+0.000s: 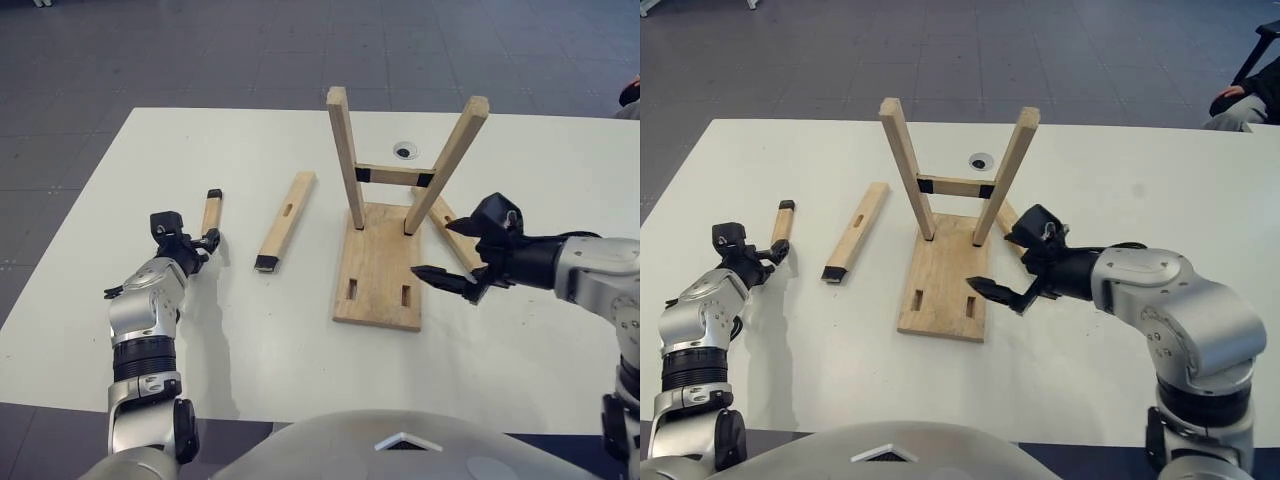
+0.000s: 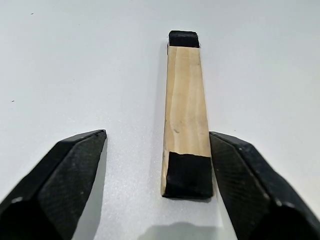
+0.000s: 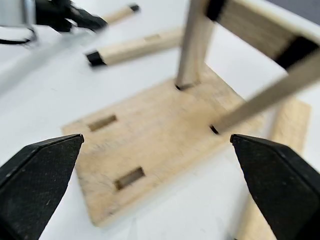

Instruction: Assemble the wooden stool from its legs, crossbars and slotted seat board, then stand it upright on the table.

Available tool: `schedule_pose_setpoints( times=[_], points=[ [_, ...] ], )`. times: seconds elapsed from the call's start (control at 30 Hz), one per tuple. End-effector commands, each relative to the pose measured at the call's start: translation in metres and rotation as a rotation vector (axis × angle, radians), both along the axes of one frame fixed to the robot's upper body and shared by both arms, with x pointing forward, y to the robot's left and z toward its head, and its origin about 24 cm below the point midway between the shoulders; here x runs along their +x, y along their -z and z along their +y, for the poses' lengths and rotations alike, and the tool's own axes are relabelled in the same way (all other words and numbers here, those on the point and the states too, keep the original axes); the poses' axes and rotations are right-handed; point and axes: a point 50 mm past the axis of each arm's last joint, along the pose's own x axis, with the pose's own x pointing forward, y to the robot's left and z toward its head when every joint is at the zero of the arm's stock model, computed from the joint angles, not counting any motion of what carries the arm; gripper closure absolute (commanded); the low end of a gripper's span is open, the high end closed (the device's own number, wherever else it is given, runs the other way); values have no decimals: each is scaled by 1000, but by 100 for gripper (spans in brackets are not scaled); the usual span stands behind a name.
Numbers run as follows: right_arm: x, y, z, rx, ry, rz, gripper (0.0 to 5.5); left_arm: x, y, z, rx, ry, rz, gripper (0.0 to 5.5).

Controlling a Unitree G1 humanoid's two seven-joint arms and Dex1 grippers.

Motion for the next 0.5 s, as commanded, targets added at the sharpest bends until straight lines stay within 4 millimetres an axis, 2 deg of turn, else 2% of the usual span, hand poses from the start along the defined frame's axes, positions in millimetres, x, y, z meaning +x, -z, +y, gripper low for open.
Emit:
schedule_pose_setpoints(
  times=[0.03,0.2,0.37,0.5],
  points=[
    [21,15,-11,-103,130,-81,0,-20,32,-12,-90,3,130,236],
    [33,26,-3,-78,150,-116,0,-21,30,-14,-100,16,116,325],
    [37,15,5,-25,161,-173,0,-18,25,-18,-113,26,86,408],
    [41,8,3,-2,188,-198,0,-17,25,-20,-126,21,70,416]
  ],
)
